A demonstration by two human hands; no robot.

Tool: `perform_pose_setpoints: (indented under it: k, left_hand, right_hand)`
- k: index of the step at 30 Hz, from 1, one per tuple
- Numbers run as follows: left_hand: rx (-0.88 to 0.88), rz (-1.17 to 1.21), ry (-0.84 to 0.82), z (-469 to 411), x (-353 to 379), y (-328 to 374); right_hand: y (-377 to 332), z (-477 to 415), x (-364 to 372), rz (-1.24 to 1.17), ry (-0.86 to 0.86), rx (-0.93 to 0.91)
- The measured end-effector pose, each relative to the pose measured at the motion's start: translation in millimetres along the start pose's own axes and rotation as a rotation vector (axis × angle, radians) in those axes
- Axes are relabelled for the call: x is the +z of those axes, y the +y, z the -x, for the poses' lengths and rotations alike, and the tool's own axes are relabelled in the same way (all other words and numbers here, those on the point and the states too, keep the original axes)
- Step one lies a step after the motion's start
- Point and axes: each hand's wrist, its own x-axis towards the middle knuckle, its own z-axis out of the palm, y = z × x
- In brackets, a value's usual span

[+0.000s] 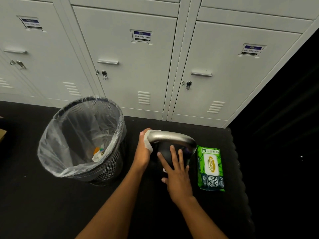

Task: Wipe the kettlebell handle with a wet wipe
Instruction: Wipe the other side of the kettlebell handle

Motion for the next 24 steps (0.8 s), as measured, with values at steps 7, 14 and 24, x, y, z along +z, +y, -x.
perform_pose_setpoints:
  k: [7,14,24]
  left_hand:
    - [0.059,-0.389,-0.08,20.7,-15.0,-43.2]
    - [0.194,-0.637,0.22,16.6,-11.3,-22.1]
    - [0.259,-0.843,0.111,0.3,-26.5,-10.0]
  right_hand:
    - [1.4,0.0,0.9,-0.007,0.004,-0.003]
    - [-1.0,-0.1,-1.8,0.014,-0.017,0.005]
    - [-0.9,1.0,-1.3,0.004,-0.01,0.006]
